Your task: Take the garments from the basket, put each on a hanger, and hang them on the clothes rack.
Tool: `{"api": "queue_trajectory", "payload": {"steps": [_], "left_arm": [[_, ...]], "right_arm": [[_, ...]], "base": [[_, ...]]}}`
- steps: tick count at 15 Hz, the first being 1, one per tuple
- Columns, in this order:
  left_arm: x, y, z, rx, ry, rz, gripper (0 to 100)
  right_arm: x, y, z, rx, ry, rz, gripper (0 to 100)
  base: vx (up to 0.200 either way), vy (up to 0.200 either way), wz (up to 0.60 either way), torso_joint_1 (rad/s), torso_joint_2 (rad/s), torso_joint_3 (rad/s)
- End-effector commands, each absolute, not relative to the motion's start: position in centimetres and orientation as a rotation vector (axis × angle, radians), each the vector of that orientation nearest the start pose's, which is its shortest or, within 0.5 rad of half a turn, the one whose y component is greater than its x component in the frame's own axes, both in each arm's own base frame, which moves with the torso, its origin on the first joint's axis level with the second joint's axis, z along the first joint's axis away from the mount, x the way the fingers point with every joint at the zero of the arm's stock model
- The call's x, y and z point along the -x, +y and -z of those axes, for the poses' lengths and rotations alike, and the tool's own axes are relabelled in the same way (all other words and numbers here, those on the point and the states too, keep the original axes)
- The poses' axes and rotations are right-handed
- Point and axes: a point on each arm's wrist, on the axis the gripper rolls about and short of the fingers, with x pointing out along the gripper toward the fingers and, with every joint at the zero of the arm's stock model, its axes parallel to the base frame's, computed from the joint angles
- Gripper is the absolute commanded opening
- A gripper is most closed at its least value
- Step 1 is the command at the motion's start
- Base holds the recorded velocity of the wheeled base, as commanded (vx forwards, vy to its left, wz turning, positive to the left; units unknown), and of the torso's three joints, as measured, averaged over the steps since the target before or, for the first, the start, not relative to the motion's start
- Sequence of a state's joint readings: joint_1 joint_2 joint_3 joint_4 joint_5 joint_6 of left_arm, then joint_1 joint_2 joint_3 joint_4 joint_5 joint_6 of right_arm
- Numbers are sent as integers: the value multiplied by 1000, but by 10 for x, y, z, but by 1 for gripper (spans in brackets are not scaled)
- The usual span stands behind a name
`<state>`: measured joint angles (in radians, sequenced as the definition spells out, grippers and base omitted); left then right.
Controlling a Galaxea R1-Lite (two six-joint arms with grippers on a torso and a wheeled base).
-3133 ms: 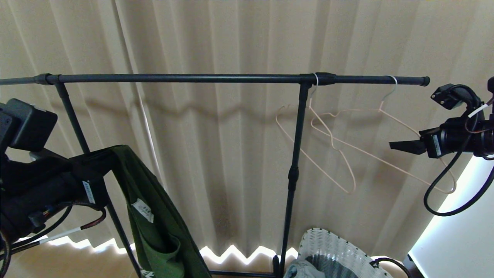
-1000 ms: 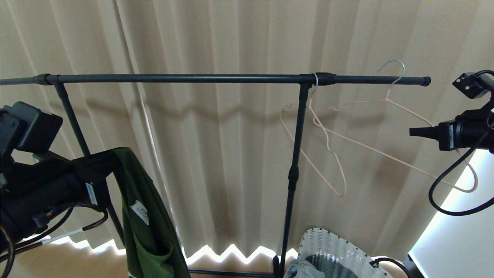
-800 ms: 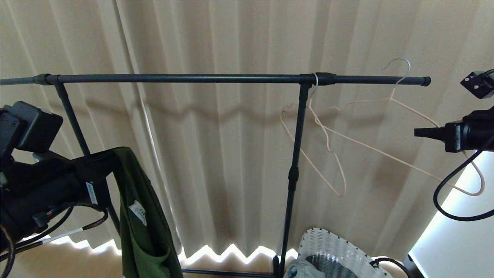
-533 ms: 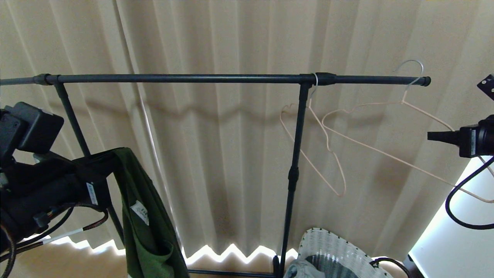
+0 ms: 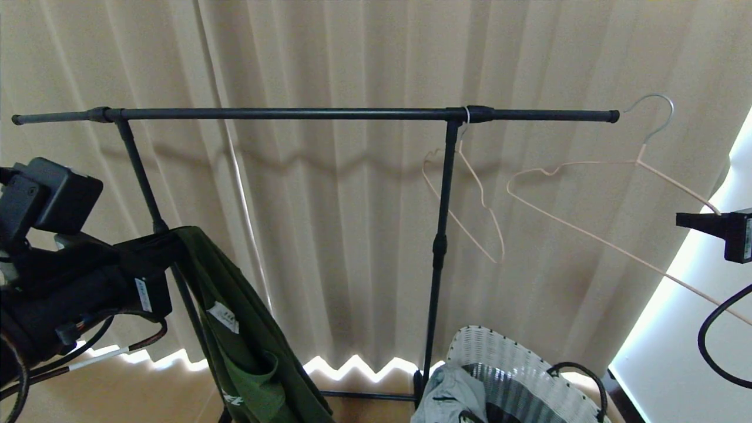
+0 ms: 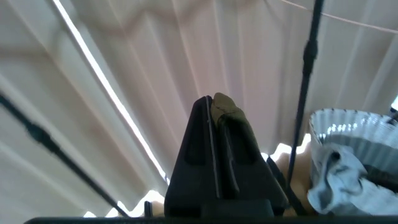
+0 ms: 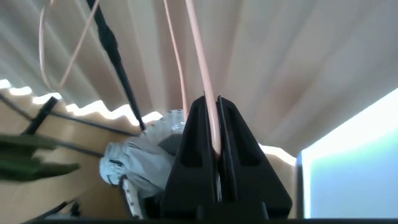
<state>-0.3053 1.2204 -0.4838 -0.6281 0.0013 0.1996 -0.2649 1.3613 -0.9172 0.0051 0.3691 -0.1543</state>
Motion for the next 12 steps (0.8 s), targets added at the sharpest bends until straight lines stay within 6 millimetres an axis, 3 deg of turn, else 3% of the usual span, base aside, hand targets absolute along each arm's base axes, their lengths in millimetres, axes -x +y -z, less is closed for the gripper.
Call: {"api": "queue_trajectory", "payload": {"steps": [1, 2, 10, 12], "left_arm": [[-172, -54, -208, -215, 84, 314, 0], [-173, -54, -208, -216, 85, 314, 0], [-174, -55, -205, -214, 98, 317, 0], [-175, -55, -205, -215, 101, 317, 0]], "right_arm": [[-207, -48, -235, 17, 422, -113, 0], [-206, -48, -232, 16, 425, -112, 0], [-186, -41, -243, -22, 362, -121, 0], [-182, -38, -247, -47, 340, -169, 0]], "base": [[-200, 0, 0, 2, 2, 2], [-200, 0, 0, 2, 2, 2], [0, 0, 0, 0, 0, 0], [0, 200, 0, 0, 0, 5]]}}
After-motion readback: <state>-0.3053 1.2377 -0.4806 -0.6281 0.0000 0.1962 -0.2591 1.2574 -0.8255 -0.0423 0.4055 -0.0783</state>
